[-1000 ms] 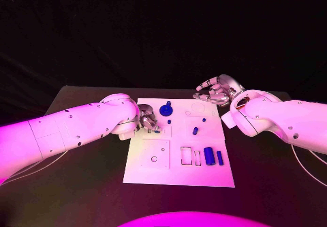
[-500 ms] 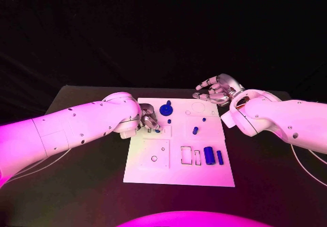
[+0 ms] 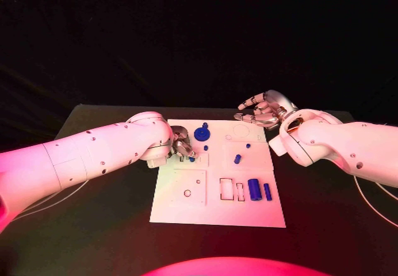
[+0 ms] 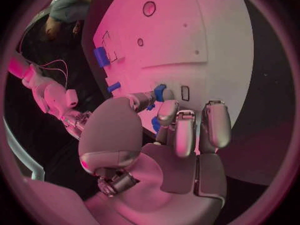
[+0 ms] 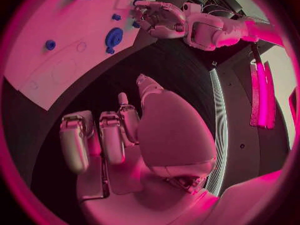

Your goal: Assemble the parts on the task board

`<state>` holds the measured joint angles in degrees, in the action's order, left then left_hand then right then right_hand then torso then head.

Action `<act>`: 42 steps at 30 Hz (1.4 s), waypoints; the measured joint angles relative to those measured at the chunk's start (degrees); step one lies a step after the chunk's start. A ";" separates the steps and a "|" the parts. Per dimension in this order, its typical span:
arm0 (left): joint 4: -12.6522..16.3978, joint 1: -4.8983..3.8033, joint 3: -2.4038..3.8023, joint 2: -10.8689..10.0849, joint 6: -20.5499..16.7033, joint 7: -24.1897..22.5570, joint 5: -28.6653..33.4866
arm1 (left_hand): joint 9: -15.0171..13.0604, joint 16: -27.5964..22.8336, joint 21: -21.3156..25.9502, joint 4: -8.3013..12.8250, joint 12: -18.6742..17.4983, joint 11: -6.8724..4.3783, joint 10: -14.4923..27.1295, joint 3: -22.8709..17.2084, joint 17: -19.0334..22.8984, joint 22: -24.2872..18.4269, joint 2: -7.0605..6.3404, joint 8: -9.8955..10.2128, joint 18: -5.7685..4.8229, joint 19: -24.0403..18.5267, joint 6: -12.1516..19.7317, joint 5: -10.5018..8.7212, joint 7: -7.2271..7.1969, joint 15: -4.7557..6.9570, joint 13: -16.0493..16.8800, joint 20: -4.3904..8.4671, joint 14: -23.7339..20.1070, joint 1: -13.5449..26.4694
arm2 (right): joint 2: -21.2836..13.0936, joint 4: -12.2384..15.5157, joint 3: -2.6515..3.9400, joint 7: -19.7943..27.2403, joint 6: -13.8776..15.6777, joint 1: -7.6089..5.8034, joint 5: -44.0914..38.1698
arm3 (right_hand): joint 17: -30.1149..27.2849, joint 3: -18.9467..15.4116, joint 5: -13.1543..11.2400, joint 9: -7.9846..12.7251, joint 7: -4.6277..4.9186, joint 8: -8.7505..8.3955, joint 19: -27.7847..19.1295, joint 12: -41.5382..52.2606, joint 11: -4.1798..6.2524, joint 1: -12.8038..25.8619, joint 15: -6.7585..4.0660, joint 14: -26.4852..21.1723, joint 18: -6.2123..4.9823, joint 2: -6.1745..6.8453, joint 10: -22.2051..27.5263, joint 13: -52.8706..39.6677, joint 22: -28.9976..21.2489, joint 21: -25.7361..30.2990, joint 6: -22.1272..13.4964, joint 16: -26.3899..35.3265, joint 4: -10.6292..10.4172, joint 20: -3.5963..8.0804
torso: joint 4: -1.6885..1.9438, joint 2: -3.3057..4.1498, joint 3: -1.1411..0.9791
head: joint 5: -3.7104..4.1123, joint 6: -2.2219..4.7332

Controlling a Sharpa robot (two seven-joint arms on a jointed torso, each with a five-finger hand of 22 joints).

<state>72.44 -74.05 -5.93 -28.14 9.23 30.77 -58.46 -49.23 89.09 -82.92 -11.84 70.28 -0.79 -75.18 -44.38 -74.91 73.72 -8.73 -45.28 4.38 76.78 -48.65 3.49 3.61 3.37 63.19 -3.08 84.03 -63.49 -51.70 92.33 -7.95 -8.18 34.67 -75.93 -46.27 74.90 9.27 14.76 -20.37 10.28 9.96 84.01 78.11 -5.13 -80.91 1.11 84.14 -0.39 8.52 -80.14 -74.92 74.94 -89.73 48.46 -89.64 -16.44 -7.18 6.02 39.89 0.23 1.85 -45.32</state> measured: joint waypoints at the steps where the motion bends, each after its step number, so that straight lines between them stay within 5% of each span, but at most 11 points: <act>1: -0.04 0.00 0.00 0.04 0.01 0.02 0.00 | -0.04 0.00 0.00 0.00 0.00 0.00 0.00 0.00 0.00 0.00 -0.04 0.00 0.00 0.00 -0.06 0.00 -0.06 0.00 0.00 0.00 0.00 0.04 | 0.01 0.00 0.00 0.00 0.00 0.00 -0.01 | 0.00 0.00 0.00 0.00 0.00 0.00 0.00 0.00 0.00 0.00 0.00 0.00 0.00 0.00 0.00 0.00 0.00 0.00 0.00 0.00 0.00 0.00 | 0.00 0.00 0.01 | 0.00 -0.01; 8: -0.16 -0.04 0.01 0.11 0.14 0.09 0.02 | -0.63 0.00 0.00 0.05 0.00 0.00 0.00 0.03 0.00 0.07 0.12 -0.02 0.00 0.00 -0.08 -0.01 -0.08 0.00 -0.14 0.00 0.00 1.39 | 0.02 0.03 0.00 0.04 -0.01 0.00 -0.03 | 0.00 0.00 0.00 0.00 0.00 0.23 0.00 0.00 0.00 0.00 0.00 0.00 0.00 0.00 0.00 0.00 -0.01 0.00 0.00 0.00 0.00 0.00 | 0.01 0.03 0.07 | 0.03 -0.12; 12: -0.22 -0.04 0.02 0.06 0.16 0.09 0.08 | -0.89 0.00 0.00 5.03 0.24 -0.32 -0.32 -2.70 0.00 0.07 -1.47 -0.02 0.00 0.00 -0.48 -0.20 -0.48 0.35 -0.07 0.00 -0.06 4.10 | -0.03 0.03 0.00 0.07 -0.01 0.00 -0.03 | 0.00 0.00 0.00 0.05 0.00 0.23 0.00 0.00 0.00 0.00 0.00 0.00 0.00 0.00 0.00 0.00 -0.01 0.00 0.00 0.00 0.00 0.00 | 0.02 0.02 0.09 | 0.09 -0.16; 15: -0.26 -0.04 0.02 0.04 0.16 0.08 0.12 | -0.91 0.00 0.00 6.12 0.24 -0.33 -0.32 -2.67 0.00 0.07 -2.28 -0.02 -0.01 0.00 -0.77 -0.20 -0.79 0.42 -0.02 0.00 0.01 5.26 | -0.05 0.02 0.00 0.08 -0.01 0.00 -0.03 | 0.00 0.00 0.00 0.05 0.00 0.23 0.00 -0.21 0.00 0.05 0.00 0.00 0.00 0.06 0.00 0.01 -0.01 0.00 0.00 0.00 0.00 0.00 | 0.04 0.02 0.10 | 0.13 -0.16; 20: -0.37 0.00 -0.02 -0.12 0.16 0.06 0.14 | -0.89 0.00 0.00 3.29 0.24 -0.34 -0.31 2.61 0.00 0.05 -2.71 0.38 0.00 0.00 -1.28 -0.15 -1.71 0.42 -0.04 0.00 0.00 7.48 | -0.09 0.02 0.00 0.12 0.00 0.00 -0.05 | 0.04 0.00 0.00 0.05 0.00 0.23 0.00 -0.21 0.08 0.30 0.00 0.00 0.00 0.31 0.08 0.01 -0.01 0.00 0.00 0.00 0.00 0.00 | 0.06 0.02 0.12 | 0.14 -0.14; 26: -0.37 0.02 -0.02 -0.21 0.15 -0.02 0.21 | -1.26 0.00 0.00 -0.42 0.23 -0.11 -0.07 10.59 0.00 -0.10 -3.72 0.70 -0.01 0.00 -1.51 -0.14 -1.04 0.42 -0.31 0.00 0.00 8.54 | -0.14 -0.01 0.00 0.17 -0.01 0.00 -0.13 | 0.05 0.00 0.00 0.11 -0.21 0.23 0.00 -0.60 0.01 0.53 0.00 0.00 0.00 0.53 0.43 0.01 -0.02 0.00 -0.21 0.22 0.00 0.00 | 0.06 0.02 0.12 | 0.17 -0.18; 42: 0.14 0.14 0.08 -1.23 -0.07 -0.17 0.53 | -1.56 0.00 0.00 -4.70 0.23 -0.11 -0.07 17.52 0.00 -0.08 -3.50 1.26 0.00 0.00 -1.51 -0.15 -1.05 0.41 -0.38 0.00 0.00 7.06 | -0.17 -0.10 0.00 0.18 -0.13 0.00 -0.18 | 0.04 0.00 0.00 0.23 -0.21 0.23 0.00 -1.26 -0.09 0.76 0.01 0.00 0.00 0.76 0.94 0.01 -0.03 0.77 -0.21 0.76 0.00 0.00 | 0.02 0.00 0.07 | 0.14 0.02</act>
<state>72.58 -73.91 -5.85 -29.37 9.15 30.61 -57.93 -50.79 89.09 -82.91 -16.54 70.51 -0.91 -75.25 -26.86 -74.91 73.64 -12.23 -44.02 4.37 76.77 -50.16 3.34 2.56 3.78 62.81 -3.08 84.03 -56.43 -51.87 92.23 -7.95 -8.00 34.53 -75.92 -46.44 74.94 9.27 14.76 -20.14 10.07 10.18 84.01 76.86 -5.22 -80.15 1.11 84.13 -0.39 9.28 -79.21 -74.90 74.91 -88.96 48.25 -88.88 -16.44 -7.18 6.04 39.89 0.30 1.99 -45.30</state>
